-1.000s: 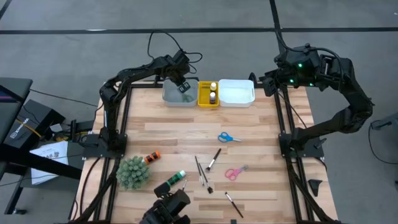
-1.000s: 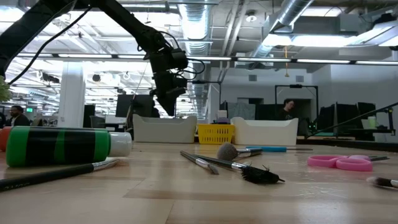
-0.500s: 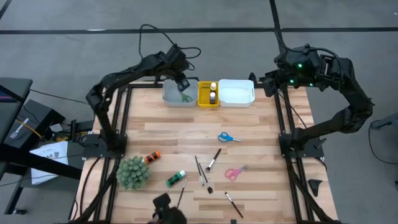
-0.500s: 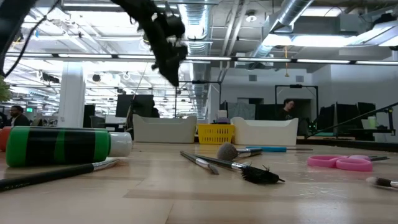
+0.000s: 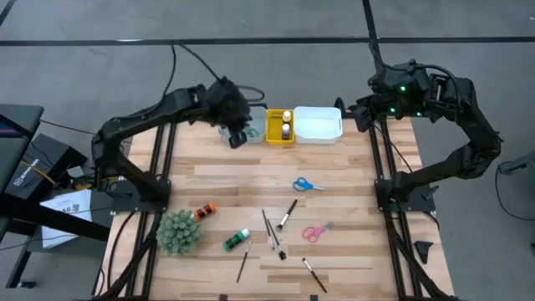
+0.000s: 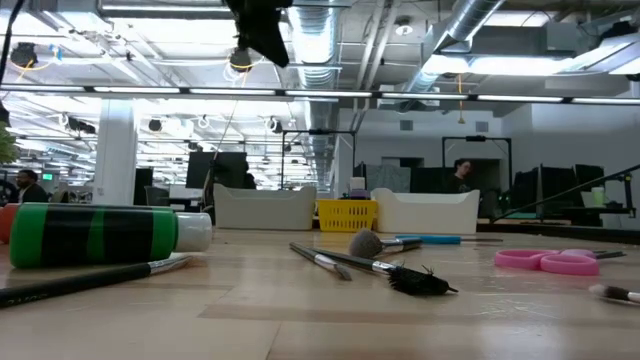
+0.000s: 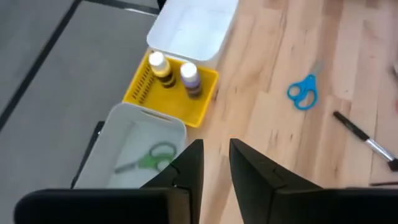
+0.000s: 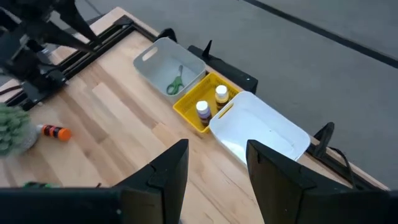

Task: Pick & Place Paint Supplies
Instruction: Put the orange paint bottle into the yellow bin

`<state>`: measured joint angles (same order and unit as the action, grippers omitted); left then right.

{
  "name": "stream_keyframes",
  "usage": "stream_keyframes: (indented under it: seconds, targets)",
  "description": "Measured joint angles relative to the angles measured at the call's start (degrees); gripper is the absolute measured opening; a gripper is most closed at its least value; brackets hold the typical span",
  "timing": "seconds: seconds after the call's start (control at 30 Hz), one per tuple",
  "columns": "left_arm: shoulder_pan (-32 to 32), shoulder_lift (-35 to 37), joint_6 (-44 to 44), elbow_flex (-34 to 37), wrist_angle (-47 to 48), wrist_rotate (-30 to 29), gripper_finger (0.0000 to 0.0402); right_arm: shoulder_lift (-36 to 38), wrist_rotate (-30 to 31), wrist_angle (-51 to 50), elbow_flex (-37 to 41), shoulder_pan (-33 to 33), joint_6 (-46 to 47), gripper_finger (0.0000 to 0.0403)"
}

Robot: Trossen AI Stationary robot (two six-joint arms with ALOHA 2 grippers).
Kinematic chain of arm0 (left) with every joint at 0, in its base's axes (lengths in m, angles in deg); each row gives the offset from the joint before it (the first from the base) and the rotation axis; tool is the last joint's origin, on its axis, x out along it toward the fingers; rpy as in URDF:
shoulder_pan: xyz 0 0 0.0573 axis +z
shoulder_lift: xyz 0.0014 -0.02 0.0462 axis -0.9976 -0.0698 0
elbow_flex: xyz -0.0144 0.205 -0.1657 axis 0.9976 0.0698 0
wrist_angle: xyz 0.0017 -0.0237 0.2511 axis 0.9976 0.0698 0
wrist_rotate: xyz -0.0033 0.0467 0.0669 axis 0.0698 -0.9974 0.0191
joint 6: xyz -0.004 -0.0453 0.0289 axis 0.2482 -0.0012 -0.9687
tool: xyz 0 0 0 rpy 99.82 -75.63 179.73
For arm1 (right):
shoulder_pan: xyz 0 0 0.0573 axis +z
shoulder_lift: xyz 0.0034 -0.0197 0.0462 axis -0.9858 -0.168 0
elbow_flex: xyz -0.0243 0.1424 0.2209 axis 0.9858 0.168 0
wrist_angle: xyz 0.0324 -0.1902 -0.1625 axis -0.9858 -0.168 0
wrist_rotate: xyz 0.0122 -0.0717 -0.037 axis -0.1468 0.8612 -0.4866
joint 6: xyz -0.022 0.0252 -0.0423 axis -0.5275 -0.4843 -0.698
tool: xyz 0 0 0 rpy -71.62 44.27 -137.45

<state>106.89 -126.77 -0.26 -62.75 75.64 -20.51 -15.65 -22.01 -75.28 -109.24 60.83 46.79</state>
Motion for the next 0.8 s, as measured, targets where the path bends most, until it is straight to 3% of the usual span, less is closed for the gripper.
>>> stream_keyframes:
  seconds: [0.2, 0.33, 0.57, 0.8]
  targets:
    - [-6.6, -1.2, 10.2, 0.0, 6.5, -5.2, 0.0094, 0.0, -0.7, 0.0, 0.0, 0.0, -0.4, 0.0158]
    - [-10.1, -4.7, 16.1, 0.0, 15.8, -2.8, 0.0127, 0.0, -2.8, 0.0, 0.0, 0.0, -0.8, 0.0158]
    - [-16.0, -14.4, 22.9, 0.0, 28.4, 7.6, 0.0211, 0.0, -3.2, 0.1, 0.0, 0.0, -1.4, 0.0158]
    - [-19.3, -23.6, 22.5, 0.0, 30.7, 8.0, 0.0279, 0.0, -3.3, 0.6, 0.0, 0.0, -1.4, 0.0158]
